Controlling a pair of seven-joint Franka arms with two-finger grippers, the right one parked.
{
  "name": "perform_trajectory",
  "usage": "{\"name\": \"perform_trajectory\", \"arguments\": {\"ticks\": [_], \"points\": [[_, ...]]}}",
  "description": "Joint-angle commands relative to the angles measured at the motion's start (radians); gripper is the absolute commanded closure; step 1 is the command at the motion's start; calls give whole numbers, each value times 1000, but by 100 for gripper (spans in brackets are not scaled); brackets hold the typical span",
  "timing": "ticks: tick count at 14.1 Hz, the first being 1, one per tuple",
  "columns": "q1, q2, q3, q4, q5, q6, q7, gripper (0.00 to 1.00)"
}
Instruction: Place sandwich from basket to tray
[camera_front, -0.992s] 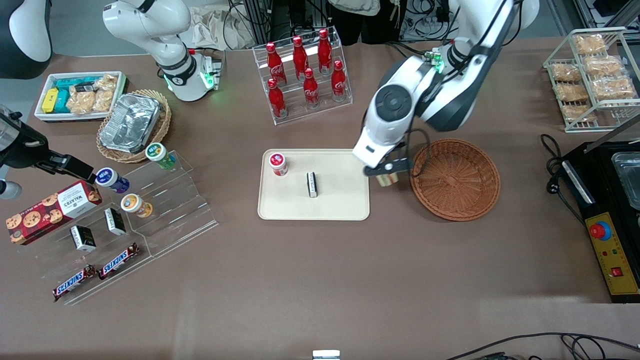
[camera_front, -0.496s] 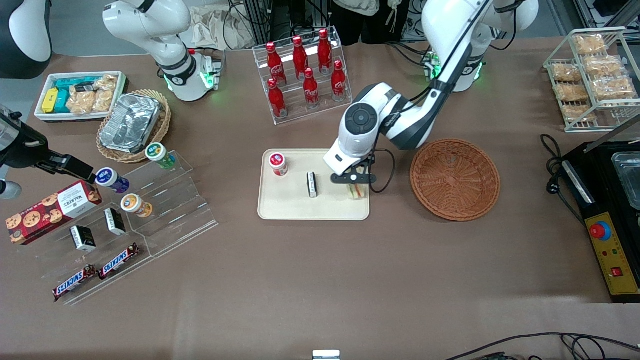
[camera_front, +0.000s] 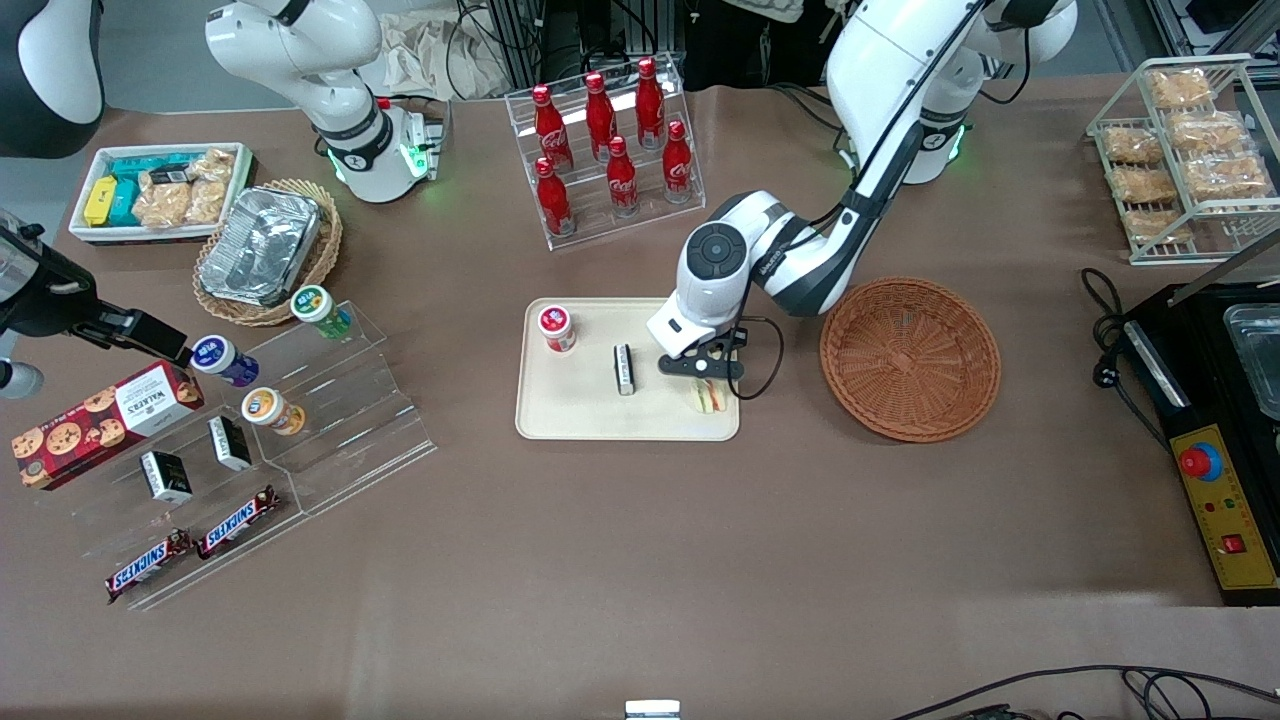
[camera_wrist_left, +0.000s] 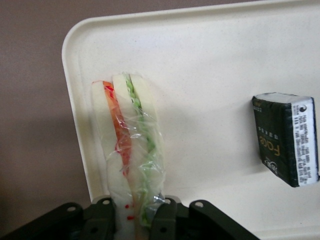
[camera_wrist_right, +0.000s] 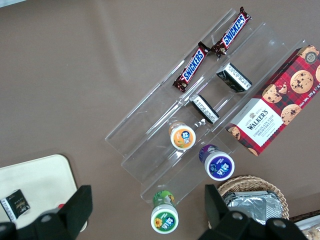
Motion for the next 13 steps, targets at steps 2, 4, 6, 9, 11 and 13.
{"name": "perform_trajectory", "arguments": {"ticks": [2, 4, 6, 9, 11, 13], "points": [[11, -71, 13, 6, 15, -81, -55, 1], [43, -140, 20, 32, 18, -183, -52, 1], [85, -216, 27, 57, 36, -298, -44, 1], [181, -316, 24, 63, 52, -389, 31, 1], [241, -367, 25, 66, 52, -477, 138, 1], [298, -414, 28, 66, 101, -527, 169, 1]]}}
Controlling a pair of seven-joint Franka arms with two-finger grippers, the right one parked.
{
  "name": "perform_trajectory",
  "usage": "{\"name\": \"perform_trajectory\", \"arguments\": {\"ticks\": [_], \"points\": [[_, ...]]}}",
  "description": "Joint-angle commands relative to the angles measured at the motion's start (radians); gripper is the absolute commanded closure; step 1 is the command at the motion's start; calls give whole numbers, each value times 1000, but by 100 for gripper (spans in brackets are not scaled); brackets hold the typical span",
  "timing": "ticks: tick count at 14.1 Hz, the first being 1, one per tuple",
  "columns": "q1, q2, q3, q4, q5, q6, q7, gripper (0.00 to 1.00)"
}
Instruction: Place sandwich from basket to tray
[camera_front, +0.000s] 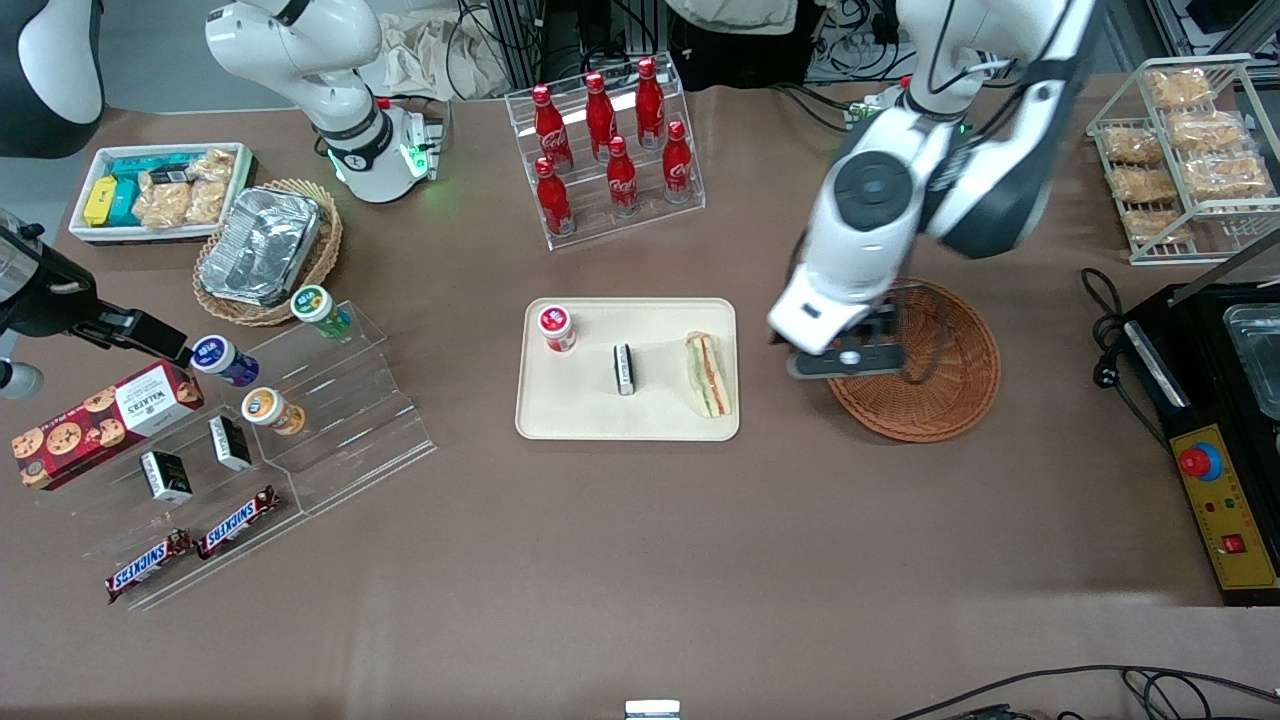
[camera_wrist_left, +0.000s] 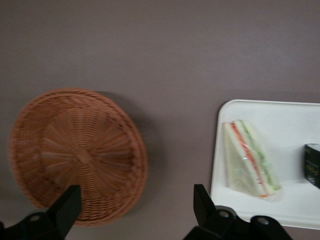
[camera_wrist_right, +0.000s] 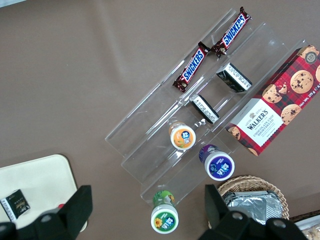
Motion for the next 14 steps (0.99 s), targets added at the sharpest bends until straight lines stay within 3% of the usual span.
{"name": "perform_trajectory", "arguments": {"ticks": [1, 5, 9, 11, 14], "points": [[82, -71, -10, -13, 103, -77, 46, 1], [214, -134, -11, -1, 110, -172, 294, 1], [398, -200, -16, 27, -40, -229, 400, 0], [421, -223, -10, 28, -67, -241, 541, 0], [423, -231, -10, 44, -65, -261, 566, 0]]}}
